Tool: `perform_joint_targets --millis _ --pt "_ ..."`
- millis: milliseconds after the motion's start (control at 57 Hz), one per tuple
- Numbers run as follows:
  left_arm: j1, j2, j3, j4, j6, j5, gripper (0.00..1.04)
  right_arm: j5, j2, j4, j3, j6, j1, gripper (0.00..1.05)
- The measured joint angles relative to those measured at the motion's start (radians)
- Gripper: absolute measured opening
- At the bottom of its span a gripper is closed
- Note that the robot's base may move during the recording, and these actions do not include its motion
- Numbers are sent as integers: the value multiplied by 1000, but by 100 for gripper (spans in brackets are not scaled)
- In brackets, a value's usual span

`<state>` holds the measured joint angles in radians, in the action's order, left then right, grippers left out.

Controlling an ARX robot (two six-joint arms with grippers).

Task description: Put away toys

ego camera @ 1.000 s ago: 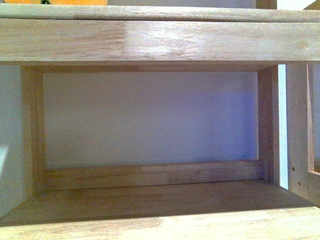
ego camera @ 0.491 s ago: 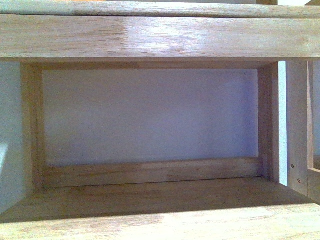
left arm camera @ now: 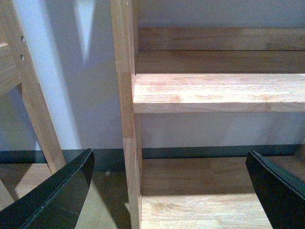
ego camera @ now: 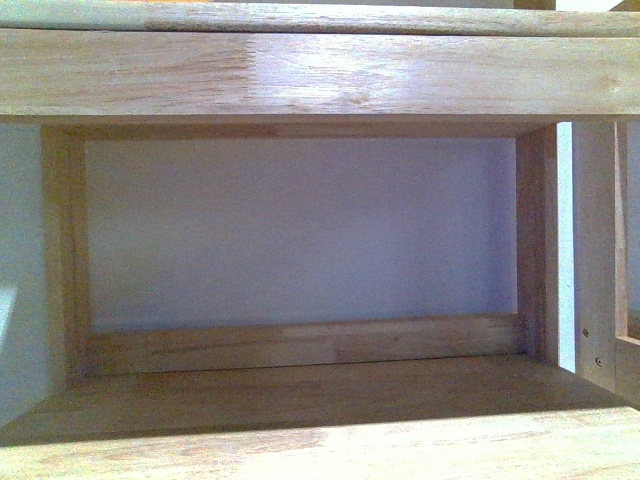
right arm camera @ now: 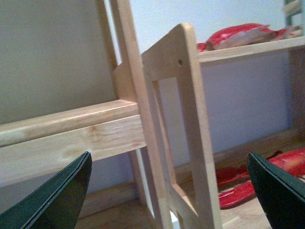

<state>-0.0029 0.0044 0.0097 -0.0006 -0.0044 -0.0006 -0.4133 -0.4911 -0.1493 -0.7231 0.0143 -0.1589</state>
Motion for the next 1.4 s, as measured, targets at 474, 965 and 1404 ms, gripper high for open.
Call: perform_joint_targets --millis 474,965,1404 --pt "0 0 0 0 0 0 99 411 260 244 403 -11 156 3" --pt "0 0 0 0 0 0 98 412 366 182 576 -11 156 4" --pt "0 0 0 0 0 0 99 411 419 163 647 -11 156 4"
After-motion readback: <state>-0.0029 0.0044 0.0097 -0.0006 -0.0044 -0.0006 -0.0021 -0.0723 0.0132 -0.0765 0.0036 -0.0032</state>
